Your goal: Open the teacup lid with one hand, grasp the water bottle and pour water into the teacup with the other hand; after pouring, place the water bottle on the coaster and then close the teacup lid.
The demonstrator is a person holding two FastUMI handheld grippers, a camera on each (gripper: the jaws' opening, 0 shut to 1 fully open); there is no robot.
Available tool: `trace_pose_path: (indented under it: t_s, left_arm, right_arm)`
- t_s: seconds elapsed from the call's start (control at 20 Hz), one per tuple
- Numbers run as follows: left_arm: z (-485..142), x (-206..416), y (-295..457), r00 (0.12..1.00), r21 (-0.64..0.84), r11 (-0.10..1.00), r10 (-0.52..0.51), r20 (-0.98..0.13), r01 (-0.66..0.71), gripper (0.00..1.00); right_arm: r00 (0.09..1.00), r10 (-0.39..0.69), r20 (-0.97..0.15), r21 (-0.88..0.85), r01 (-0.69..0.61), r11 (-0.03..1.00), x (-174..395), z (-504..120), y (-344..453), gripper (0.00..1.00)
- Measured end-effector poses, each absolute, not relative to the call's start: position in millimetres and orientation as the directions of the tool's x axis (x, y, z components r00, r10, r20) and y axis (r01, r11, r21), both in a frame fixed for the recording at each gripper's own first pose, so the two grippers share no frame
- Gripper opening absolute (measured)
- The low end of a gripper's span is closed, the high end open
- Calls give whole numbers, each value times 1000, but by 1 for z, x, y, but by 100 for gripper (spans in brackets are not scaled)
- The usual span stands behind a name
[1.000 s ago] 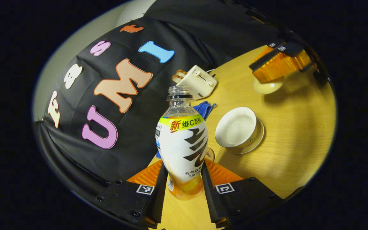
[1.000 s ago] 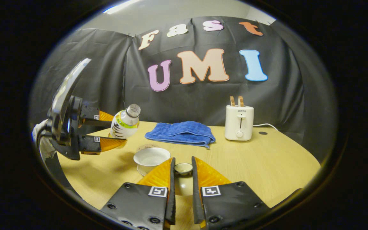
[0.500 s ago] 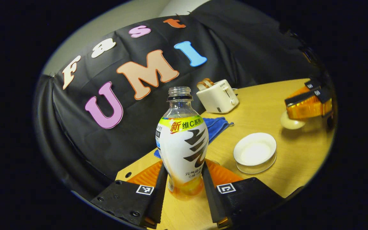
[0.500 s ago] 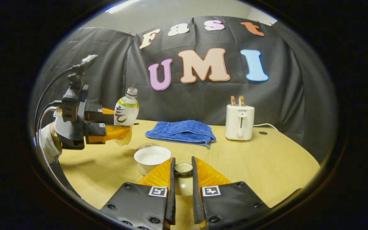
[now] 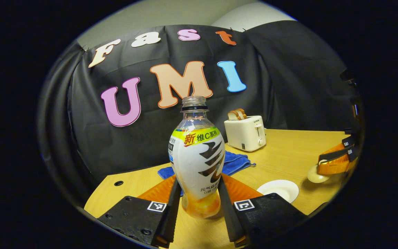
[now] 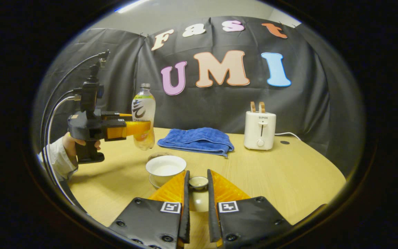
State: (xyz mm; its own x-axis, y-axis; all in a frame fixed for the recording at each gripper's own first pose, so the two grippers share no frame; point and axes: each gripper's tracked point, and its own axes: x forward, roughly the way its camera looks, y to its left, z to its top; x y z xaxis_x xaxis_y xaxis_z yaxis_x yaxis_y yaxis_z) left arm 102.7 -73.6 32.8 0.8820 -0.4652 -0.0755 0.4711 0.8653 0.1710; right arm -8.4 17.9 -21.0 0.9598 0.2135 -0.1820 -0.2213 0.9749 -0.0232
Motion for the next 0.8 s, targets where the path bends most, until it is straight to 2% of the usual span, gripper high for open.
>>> trace_pose_path:
  t_s: [0.3, 0.8]
  left_arm:
    - [18, 126, -80, 887, 9, 889, -457, -64, 458, 55]
    - [-14, 142, -90, 888, -49, 896, -445, -120, 442, 57]
  right_arm:
    - [958, 218, -186, -30, -228, 973, -10, -22, 21, 24]
    - [959, 214, -187, -25, -222, 975, -10, -23, 17, 24]
